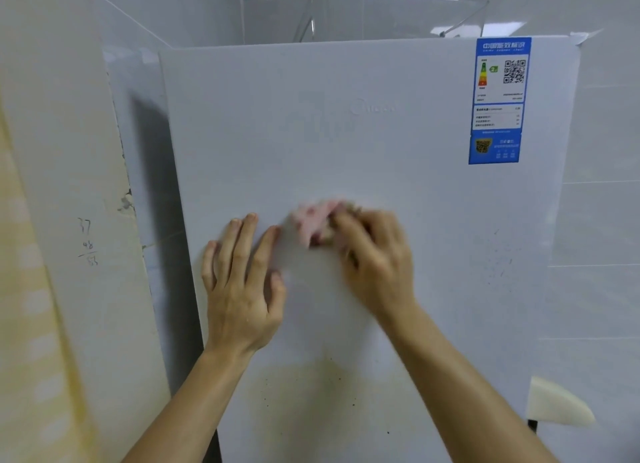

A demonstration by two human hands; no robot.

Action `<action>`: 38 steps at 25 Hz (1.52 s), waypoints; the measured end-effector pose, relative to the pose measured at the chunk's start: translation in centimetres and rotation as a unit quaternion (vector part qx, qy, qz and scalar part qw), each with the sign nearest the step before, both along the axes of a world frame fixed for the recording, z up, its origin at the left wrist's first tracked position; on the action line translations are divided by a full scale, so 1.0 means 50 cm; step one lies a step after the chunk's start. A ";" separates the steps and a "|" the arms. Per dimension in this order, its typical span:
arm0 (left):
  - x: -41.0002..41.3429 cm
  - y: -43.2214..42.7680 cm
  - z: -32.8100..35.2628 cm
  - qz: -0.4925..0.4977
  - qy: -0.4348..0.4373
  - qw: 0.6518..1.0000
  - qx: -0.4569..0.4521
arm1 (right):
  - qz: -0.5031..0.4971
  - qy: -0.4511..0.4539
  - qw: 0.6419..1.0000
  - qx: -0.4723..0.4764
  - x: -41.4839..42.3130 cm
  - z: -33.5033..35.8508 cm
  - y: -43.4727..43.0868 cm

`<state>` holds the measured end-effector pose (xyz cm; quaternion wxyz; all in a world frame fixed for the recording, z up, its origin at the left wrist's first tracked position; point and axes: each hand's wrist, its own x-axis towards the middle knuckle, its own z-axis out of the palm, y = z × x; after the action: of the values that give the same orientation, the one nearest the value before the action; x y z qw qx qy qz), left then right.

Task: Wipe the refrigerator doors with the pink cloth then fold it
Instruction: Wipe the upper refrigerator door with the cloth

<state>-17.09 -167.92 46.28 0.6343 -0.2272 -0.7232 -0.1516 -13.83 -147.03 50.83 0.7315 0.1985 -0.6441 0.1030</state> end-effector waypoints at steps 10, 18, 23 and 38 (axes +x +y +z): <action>-0.003 -0.081 -0.003 -0.009 -0.026 0.999 0.046 | 0.043 -0.064 0.997 0.019 -0.006 -0.167 -0.151; 0.005 -0.103 -0.015 -0.013 -0.041 0.999 0.023 | 0.016 -0.065 0.996 0.053 0.012 -0.121 -0.131; 0.010 -0.125 -0.010 -0.002 -0.061 0.998 0.031 | 0.033 0.003 0.995 -0.092 -0.017 0.032 -0.164; 0.009 -0.216 -0.021 0.050 -0.106 0.993 0.024 | 0.069 -0.025 0.997 0.038 -0.021 0.009 -0.212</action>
<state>-16.62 -178.72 45.23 0.5664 -0.1588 -0.7926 -0.1602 -14.88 -157.62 51.29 0.6982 0.2675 -0.6504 0.1338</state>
